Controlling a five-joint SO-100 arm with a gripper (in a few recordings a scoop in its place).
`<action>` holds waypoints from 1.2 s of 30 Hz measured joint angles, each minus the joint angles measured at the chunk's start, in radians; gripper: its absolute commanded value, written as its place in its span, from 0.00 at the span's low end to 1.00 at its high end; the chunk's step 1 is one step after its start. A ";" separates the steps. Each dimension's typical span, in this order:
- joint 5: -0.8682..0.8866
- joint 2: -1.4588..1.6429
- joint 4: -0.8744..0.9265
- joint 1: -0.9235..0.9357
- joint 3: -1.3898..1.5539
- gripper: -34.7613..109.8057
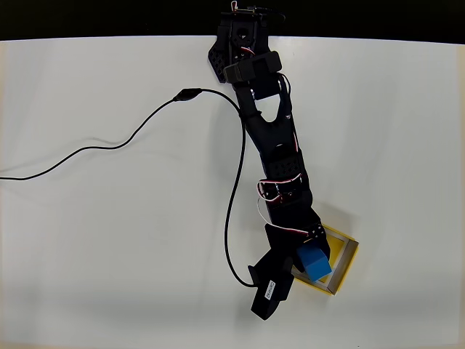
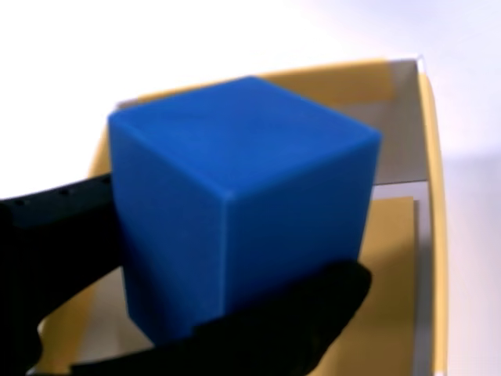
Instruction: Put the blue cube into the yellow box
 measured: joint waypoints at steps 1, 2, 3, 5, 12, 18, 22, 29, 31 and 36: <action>0.003 -0.014 -0.009 -0.003 -0.009 0.40; 0.011 -0.028 -0.015 -0.006 -0.021 0.40; 0.015 -0.043 -0.018 -0.006 -0.034 0.40; 0.018 -0.061 -0.023 -0.009 -0.052 0.40; 0.049 -0.120 -0.066 -0.020 -0.107 0.48; 0.087 -0.121 -0.107 -0.020 -0.107 0.53; 0.081 -0.121 -0.112 -0.020 -0.107 0.53; 0.043 -0.067 -0.025 -0.020 -0.107 0.52; 0.037 -0.014 0.014 -0.018 -0.107 0.51; 0.055 0.186 0.061 0.028 -0.071 0.47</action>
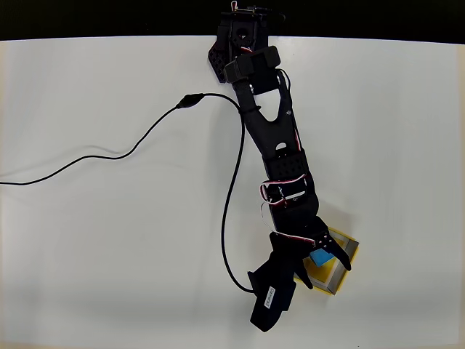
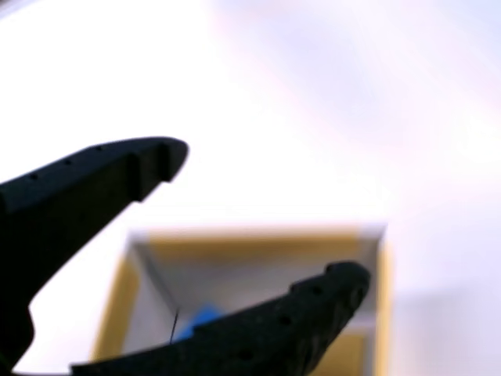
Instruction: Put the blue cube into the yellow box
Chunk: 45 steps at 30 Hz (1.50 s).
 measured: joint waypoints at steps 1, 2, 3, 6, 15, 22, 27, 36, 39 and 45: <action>0.008 0.043 0.009 0.015 0.028 0.46; 0.012 0.086 0.023 0.029 0.052 0.45; 0.018 0.133 0.038 0.043 0.087 0.45; 0.032 0.272 0.061 0.091 0.216 0.43; -0.012 0.695 0.104 0.213 0.607 0.35; -0.080 1.066 0.166 0.273 0.904 0.30; -0.121 1.310 0.201 0.322 1.100 0.25; -0.160 1.652 0.313 0.388 1.325 0.24; -0.144 1.710 0.414 0.397 1.325 0.24; -0.118 1.807 0.712 0.397 1.325 0.24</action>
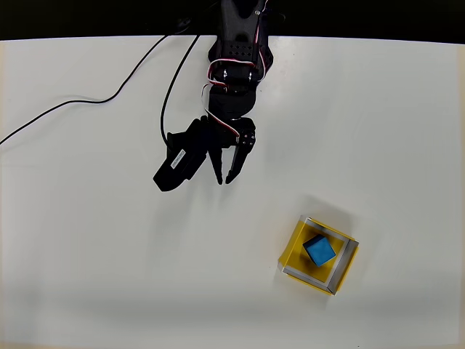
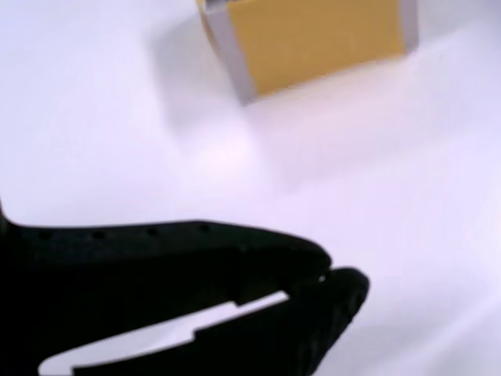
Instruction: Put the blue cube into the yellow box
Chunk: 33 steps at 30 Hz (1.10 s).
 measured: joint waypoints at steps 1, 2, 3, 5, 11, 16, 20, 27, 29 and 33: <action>0.009 0.011 0.055 0.000 0.000 0.24; 0.020 0.021 0.107 0.000 0.000 0.24; 0.029 0.028 0.160 0.000 0.000 0.24; 0.055 0.034 0.256 0.000 0.000 0.24; 0.087 0.034 0.486 0.000 0.000 0.24; 0.097 0.034 0.618 0.000 0.000 0.24; 0.097 0.034 0.630 0.012 0.000 0.24; 0.132 0.034 0.630 0.012 0.000 0.24; 0.133 0.034 0.630 0.012 0.000 0.24; 0.133 0.034 0.630 0.012 0.000 0.24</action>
